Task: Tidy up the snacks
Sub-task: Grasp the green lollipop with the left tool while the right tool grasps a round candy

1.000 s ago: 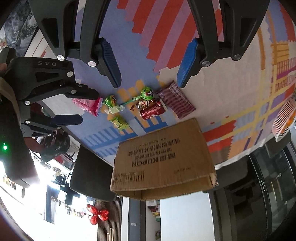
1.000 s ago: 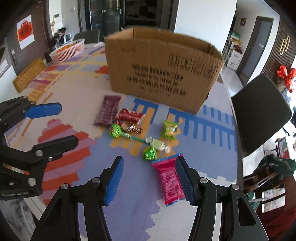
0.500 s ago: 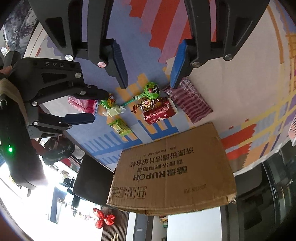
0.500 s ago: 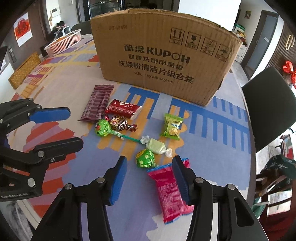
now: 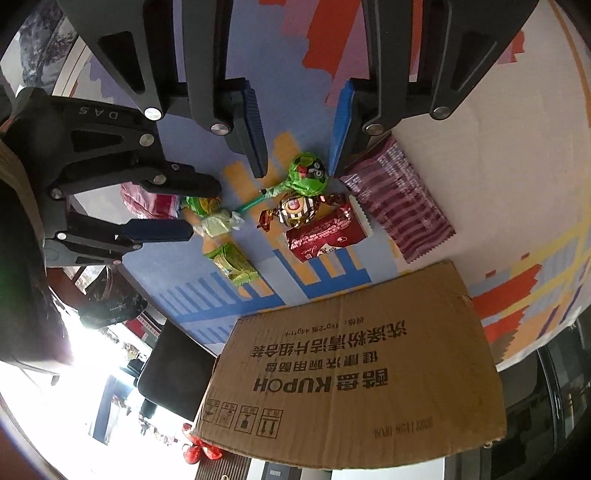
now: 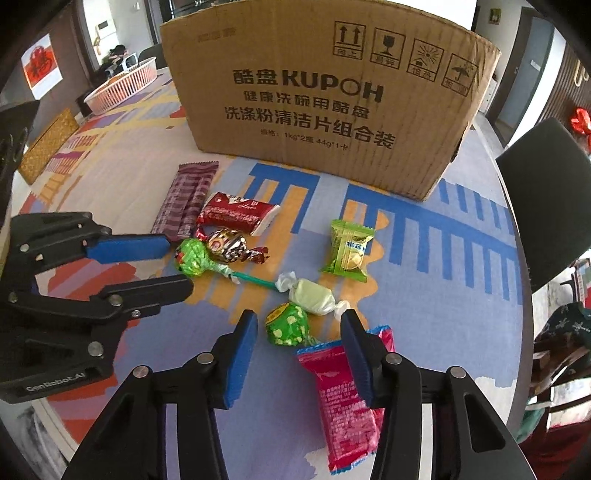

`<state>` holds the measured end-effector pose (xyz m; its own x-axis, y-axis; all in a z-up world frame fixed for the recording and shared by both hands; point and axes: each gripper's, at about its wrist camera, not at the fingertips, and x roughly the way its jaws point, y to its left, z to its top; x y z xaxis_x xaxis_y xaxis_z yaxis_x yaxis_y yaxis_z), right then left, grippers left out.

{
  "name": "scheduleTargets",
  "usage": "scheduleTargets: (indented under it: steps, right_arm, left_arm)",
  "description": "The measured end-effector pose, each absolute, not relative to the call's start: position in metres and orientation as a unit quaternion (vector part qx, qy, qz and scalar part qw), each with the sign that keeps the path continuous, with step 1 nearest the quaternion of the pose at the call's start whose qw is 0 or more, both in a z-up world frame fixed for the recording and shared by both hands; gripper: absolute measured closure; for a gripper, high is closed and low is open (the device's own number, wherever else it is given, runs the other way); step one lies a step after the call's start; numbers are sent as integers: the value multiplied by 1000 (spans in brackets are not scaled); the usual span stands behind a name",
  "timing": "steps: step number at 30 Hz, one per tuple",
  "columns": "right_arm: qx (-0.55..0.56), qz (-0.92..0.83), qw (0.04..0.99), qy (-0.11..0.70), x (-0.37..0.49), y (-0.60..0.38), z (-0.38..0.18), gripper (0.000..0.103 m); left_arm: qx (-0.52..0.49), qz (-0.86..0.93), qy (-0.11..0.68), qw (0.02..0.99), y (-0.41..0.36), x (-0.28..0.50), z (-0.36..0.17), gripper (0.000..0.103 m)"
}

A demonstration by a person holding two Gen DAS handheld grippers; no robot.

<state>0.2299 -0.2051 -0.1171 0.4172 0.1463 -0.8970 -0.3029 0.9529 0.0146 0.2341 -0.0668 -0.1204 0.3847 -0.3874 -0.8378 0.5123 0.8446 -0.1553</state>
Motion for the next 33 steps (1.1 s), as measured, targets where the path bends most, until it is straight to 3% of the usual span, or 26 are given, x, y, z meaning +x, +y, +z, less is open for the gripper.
scheduleTargets:
  steps: [9,14,19,33]
  right_arm:
    - [-67,138,834,531,236,-207,-123,60]
    - [-64,139,833,532,237,-205,-125,73]
    - [-60,136,836,528,235,-205,-124,76]
    - [-41,125,857,498,216,-214,-98,76]
  left_arm:
    - [49,-273,491,826,-70,241,-125,72]
    - [39,-270,497,824,-71,244,-129,77]
    - [40,-265,492,828,-70,240,-125,78]
    - [31,-221,471,854,-60,218,-99,78]
